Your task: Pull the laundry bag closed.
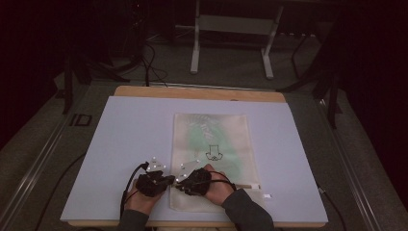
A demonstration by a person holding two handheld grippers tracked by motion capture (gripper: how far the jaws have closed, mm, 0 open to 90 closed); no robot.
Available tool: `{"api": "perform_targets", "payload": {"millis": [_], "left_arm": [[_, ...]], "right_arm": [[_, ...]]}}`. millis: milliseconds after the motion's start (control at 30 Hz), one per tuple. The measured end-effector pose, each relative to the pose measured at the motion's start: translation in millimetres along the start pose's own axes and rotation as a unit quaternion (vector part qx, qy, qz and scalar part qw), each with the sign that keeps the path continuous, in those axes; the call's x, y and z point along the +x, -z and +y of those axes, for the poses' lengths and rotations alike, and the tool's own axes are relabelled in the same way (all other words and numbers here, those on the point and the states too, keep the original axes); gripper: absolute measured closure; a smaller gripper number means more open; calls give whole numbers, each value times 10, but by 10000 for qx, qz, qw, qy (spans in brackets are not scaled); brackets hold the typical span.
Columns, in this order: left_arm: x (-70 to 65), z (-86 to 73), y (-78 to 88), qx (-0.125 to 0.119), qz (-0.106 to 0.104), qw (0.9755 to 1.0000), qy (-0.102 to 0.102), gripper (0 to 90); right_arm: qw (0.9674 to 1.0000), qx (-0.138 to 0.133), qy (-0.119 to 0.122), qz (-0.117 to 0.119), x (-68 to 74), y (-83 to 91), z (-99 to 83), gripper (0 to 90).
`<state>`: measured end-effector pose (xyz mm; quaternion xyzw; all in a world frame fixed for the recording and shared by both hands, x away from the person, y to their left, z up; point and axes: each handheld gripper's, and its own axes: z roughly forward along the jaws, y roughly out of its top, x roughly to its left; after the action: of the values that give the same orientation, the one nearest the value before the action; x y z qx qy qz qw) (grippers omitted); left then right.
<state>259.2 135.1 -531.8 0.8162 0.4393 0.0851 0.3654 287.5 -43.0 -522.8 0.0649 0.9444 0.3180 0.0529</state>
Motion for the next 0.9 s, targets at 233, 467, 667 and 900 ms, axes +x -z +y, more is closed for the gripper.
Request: {"api": "perform_targets", "payload": {"millis": [233, 467, 667, 900], "left_arm": [[-25, 7, -8, 33, 69, 9999, -126, 896], [-28, 9, -7, 44, 70, 9999, -128, 895], [-55, 5, -2, 20, 154, 9997, -184, 894], [-77, -2, 39, -134, -174, 9997, -117, 881]], "right_arm": [[10000, 49, 15, -30, 21, 34, -27, 824], [9998, 153, 113, -55, 17, 99, -78, 823], [9997, 183, 133, -61, 23, 108, -90, 823], [9997, 179, 128, -76, 28, 105, -92, 823]]}}
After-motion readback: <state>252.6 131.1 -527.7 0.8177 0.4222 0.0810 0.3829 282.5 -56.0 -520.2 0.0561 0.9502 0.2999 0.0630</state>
